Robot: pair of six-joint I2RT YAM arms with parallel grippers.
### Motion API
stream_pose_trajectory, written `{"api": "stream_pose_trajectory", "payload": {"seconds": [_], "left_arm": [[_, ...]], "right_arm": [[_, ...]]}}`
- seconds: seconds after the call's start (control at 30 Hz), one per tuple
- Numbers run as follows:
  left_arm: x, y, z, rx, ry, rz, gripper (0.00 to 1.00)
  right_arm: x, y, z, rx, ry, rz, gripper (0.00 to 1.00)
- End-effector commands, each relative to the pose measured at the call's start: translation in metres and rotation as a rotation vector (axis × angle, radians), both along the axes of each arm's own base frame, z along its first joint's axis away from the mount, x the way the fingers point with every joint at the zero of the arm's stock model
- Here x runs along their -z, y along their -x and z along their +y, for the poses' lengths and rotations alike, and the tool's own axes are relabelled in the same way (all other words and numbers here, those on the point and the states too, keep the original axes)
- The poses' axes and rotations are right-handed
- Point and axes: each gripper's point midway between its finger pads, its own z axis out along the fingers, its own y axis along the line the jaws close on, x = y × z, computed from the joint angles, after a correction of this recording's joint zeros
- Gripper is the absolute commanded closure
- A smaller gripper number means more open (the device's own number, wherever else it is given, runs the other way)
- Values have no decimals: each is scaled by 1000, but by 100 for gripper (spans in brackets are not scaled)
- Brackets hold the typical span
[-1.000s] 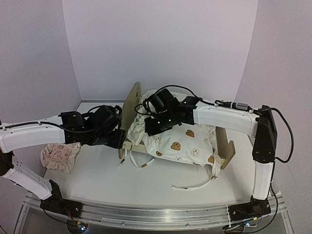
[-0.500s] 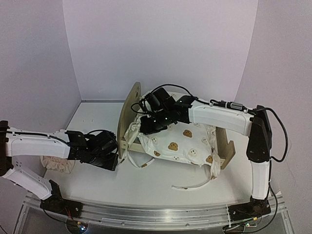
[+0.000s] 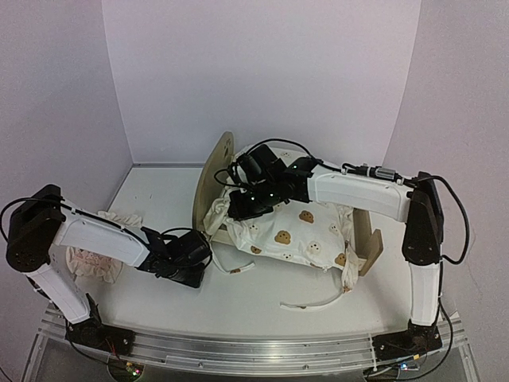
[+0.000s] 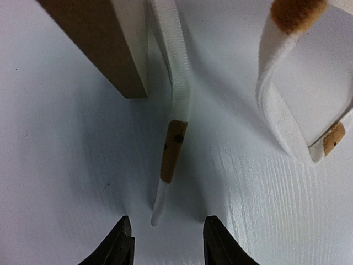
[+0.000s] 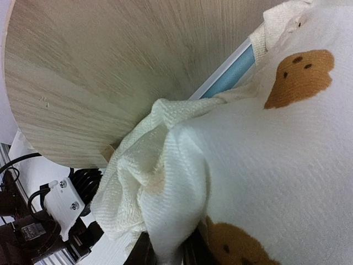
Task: Set up the pet bed
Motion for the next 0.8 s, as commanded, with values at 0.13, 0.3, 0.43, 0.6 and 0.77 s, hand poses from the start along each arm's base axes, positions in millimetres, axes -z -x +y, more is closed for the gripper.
{"api": "stream_pose_trajectory", "payload": {"seconds": [0.13,0.3,0.43,0.6,0.77], "left_arm": [[13,-16,-6,3,4,-79,66],[19,-16,-1,-6,-1,-93,74],[20,-16,0,-13,-9,-92,90],[19,-11,1,-20,2,-67,100],[4,2,10,-57,31,-15,100]], "right_arm": [[-14,4,-3,1,-32,-3,82],[-16,7,-6,4,-38,3,82],[-17,8,-7,6,-44,10,82],[-19,9,-8,7,-44,6,76],[-32,5,-8,4,-50,-34,52]]}}
